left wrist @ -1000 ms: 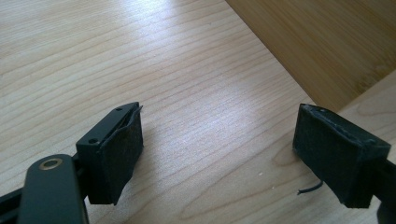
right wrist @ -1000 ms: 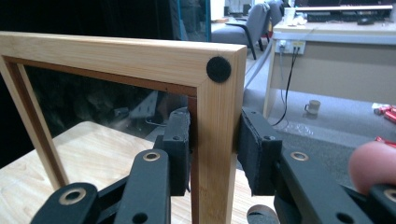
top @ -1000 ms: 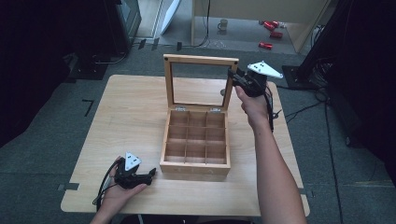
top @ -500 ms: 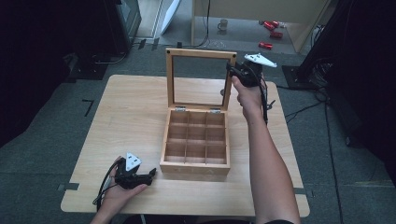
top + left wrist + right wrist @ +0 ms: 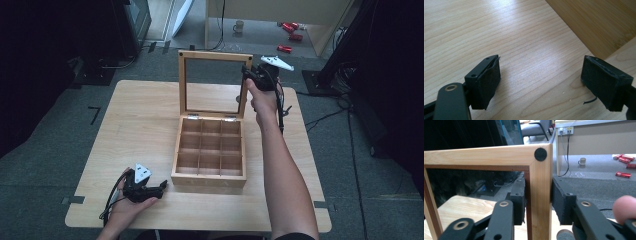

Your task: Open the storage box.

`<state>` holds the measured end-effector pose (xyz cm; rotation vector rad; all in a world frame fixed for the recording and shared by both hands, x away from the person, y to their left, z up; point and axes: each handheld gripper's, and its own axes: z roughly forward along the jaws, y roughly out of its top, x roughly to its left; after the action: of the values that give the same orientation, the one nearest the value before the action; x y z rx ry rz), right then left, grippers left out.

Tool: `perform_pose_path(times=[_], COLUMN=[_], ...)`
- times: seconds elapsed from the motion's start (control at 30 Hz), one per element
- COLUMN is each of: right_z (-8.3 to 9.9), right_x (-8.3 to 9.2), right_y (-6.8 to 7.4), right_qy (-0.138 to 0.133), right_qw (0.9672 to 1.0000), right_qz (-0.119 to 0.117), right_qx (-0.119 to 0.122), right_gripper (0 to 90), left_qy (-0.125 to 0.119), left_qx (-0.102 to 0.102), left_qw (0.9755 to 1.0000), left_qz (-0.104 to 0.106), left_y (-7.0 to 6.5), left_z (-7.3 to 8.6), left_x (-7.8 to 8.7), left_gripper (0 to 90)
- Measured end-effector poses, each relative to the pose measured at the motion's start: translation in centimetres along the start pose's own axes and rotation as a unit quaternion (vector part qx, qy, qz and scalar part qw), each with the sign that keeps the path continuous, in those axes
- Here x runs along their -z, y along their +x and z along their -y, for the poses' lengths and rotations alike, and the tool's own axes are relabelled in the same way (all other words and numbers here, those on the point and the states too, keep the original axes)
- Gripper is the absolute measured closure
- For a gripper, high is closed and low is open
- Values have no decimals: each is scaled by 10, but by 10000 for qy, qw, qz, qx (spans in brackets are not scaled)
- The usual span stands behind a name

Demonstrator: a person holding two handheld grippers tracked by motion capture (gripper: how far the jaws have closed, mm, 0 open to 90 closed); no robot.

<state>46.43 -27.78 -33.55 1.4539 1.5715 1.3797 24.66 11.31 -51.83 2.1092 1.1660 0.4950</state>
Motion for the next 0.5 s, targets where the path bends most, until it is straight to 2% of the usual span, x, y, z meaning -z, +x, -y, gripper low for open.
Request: perform_pose_path(times=[0.03,0.07,0.13,0.17,0.2,0.27,0.4,0.47,0.5], right_z=[-1,-1,-3,-5,-5,-5,-2,6,9], right_x=[2,2,6,11,11,19,31,41,45], right_y=[1,1,4,8,8,13,17,21,21], right_qy=[2,2,18,72,72,151,217,440,486], right_qw=[10000,10000,9998,9999,9999,9998,9996,9986,9983], right_qz=[-44,-44,-141,-153,-153,-98,-141,14,46], right_qx=[-67,-67,-115,-28,-28,49,120,304,320], right_gripper=[559,559,491,426,426,351,289,207,186], left_qy=[0,1,9,8,8,8,-3,4,-1], left_qx=[0,1,-8,-7,-7,0,7,2,9], left_qw=[10000,10000,10000,10000,10000,10000,10000,10000,10000], left_qz=[0,-1,-2,-2,-2,2,-4,-4,-7], left_y=[0,0,0,0,0,0,0,0,0], left_z=[0,0,0,0,0,0,0,0,0], left_x=[0,0,0,0,0,0,0,0,0], left_gripper=[163,163,163,163,163,163,163,163,163])
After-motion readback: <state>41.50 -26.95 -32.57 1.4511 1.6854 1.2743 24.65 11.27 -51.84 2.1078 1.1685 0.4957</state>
